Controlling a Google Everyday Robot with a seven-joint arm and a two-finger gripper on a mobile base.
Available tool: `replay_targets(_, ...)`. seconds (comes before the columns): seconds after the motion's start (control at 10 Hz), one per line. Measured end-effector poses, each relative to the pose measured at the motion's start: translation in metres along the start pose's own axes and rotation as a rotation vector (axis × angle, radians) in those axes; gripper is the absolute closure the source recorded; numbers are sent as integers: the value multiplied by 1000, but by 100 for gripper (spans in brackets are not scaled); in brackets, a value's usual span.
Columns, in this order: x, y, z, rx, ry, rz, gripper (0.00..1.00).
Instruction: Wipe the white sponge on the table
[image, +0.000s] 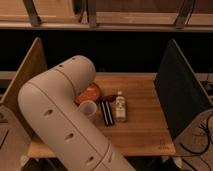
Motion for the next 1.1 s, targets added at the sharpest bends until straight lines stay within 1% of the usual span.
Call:
replay_targets(0.1,15,11,7,-32,27,37,98)
replay_targets(0.3,41,12,11,-54,79,89,98)
replay_targets(0.4,64,1,9,-46,119,129,98)
replay_targets(0.5,81,-9,5,-33,152,156,98)
replay_targets(0.6,96,-24,-4,-5,183,180,98)
replay_targets(0.7,106,-35,-11,19,204,195,98)
replay_targets(0.8,116,-51,-23,64,225,212,98)
replay_targets(0.9,119,-65,-32,111,227,220,98)
replay_targets(1.0,119,-75,-38,147,222,221,98)
replay_targets(1.1,113,-88,-42,198,202,211,98)
